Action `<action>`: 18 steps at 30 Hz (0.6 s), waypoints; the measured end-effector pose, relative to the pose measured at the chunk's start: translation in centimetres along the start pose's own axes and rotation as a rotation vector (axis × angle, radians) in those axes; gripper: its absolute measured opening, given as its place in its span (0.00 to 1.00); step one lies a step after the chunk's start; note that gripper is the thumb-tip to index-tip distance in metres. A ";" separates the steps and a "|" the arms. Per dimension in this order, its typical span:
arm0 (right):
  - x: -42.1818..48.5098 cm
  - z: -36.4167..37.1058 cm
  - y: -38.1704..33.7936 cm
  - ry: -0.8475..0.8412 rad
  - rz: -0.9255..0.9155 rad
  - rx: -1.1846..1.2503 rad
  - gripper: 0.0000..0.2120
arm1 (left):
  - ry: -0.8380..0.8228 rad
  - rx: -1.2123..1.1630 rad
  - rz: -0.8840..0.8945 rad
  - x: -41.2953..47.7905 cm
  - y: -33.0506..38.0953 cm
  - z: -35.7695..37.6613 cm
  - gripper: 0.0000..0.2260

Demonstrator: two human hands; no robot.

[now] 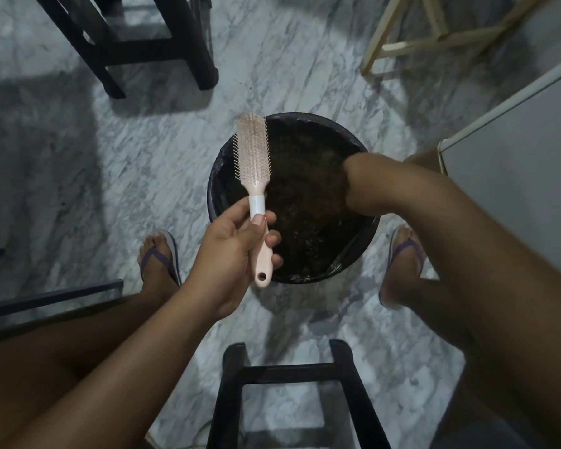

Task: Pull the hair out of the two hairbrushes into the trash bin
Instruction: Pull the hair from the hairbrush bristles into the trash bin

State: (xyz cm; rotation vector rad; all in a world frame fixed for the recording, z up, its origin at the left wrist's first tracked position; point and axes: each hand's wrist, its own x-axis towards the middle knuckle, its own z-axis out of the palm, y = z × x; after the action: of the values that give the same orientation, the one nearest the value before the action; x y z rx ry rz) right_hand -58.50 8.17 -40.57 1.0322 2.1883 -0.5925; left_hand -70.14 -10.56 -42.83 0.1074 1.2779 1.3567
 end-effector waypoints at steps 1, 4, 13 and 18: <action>0.1 0.1 0.1 -0.035 0.042 -0.054 0.12 | -0.007 0.007 0.006 0.0 0.0 0.0 0.14; 0.4 -0.8 0.6 0.037 0.085 -0.004 0.38 | -0.020 0.029 0.022 -0.1 0.1 0.0 0.15; 1.5 0.4 -2.0 0.185 -0.368 0.903 0.41 | -0.071 0.078 0.042 -0.2 -0.3 0.1 0.17; 3.3 2.9 -2.5 0.455 -0.308 0.881 0.05 | -0.055 0.036 0.086 0.0 0.1 -0.1 0.15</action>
State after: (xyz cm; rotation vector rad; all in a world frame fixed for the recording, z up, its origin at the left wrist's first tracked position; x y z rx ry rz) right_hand -61.09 6.49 -44.61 1.3516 2.5401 -1.7083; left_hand -70.26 -10.60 -42.81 0.2257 1.2644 1.3947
